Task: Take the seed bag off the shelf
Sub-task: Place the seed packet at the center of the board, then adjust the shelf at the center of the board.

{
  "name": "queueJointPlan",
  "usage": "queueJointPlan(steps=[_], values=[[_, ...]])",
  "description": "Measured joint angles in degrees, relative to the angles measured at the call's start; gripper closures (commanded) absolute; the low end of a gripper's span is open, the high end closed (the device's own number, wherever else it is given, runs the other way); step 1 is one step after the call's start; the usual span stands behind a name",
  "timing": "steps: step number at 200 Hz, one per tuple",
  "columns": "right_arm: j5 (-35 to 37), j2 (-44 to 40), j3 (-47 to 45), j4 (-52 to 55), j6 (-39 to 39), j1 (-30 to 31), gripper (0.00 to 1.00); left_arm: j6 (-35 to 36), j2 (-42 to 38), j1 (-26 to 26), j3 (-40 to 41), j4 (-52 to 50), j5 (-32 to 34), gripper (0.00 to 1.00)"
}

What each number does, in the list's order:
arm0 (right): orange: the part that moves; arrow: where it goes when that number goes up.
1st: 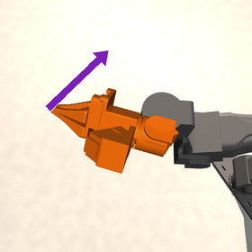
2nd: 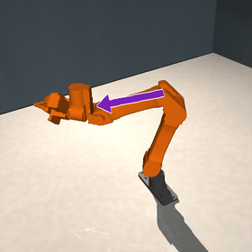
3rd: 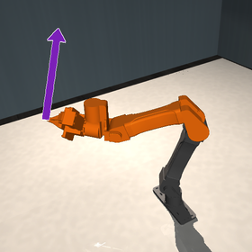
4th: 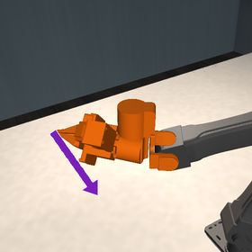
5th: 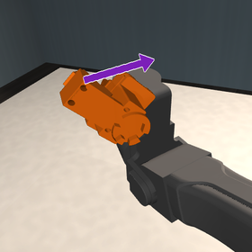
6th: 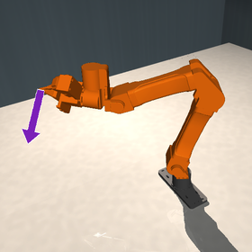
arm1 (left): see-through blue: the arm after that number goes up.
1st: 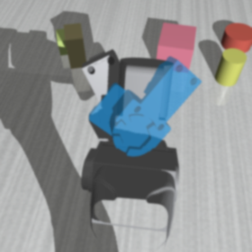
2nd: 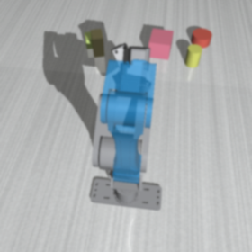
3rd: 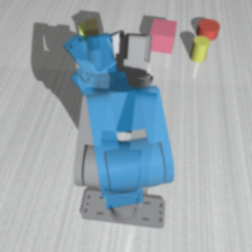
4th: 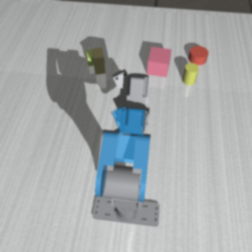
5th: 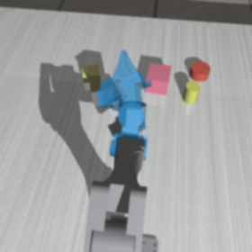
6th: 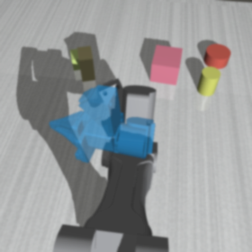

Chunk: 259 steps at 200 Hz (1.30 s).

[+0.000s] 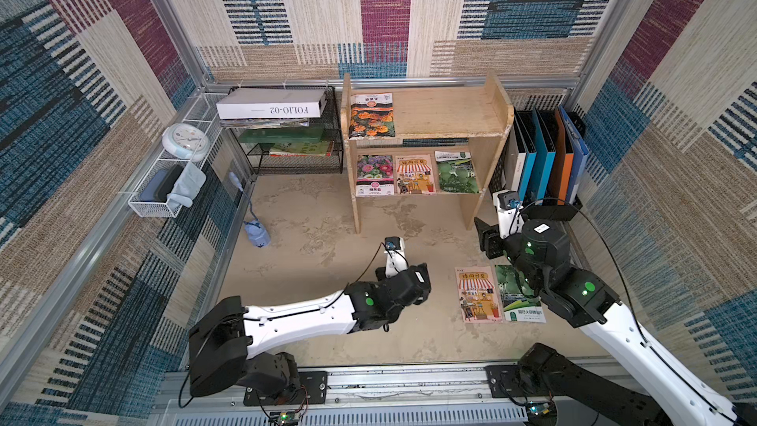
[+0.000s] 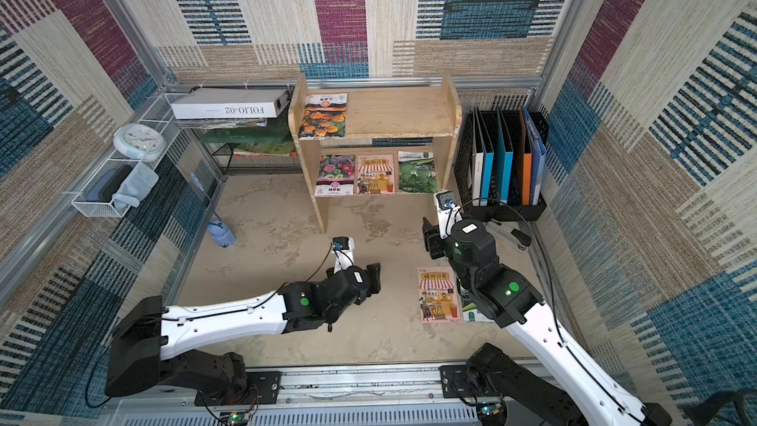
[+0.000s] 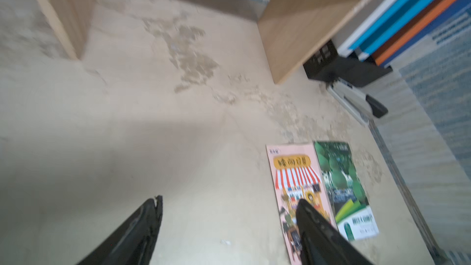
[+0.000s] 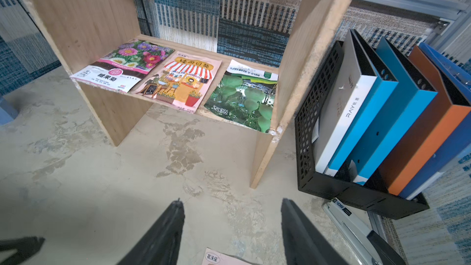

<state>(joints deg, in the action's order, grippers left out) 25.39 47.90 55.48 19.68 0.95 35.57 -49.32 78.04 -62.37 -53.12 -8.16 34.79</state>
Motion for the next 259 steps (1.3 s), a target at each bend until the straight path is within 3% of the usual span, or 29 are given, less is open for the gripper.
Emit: queueJointPlan(steps=[36, 66, 95, 150, 259], values=[[-6.19, 1.77, 0.63, -5.22, 0.11, -9.68, 0.34, 10.8, -6.54, 12.79, 1.16, 1.25, -4.2, 0.13], [-14.73, 4.48, 1.42, -9.49, 0.5, -19.32, 0.34, 18.47, -7.02, 18.03, -1.53, 2.21, -8.02, 0.13], [-23.17, 8.02, 1.64, -13.18, 0.83, -24.37, 0.34, 23.47, -6.67, 21.64, -4.42, 2.51, -9.49, 0.13], [-31.76, 13.31, 3.48, -18.86, -0.33, -26.86, 0.35, 28.37, -7.04, 25.97, -7.78, 1.77, -9.81, 0.12], [-32.5, 21.51, 6.1, -29.51, -4.04, -29.09, 0.39, 37.7, 1.51, 34.53, -14.97, 7.76, -13.73, 0.1]])
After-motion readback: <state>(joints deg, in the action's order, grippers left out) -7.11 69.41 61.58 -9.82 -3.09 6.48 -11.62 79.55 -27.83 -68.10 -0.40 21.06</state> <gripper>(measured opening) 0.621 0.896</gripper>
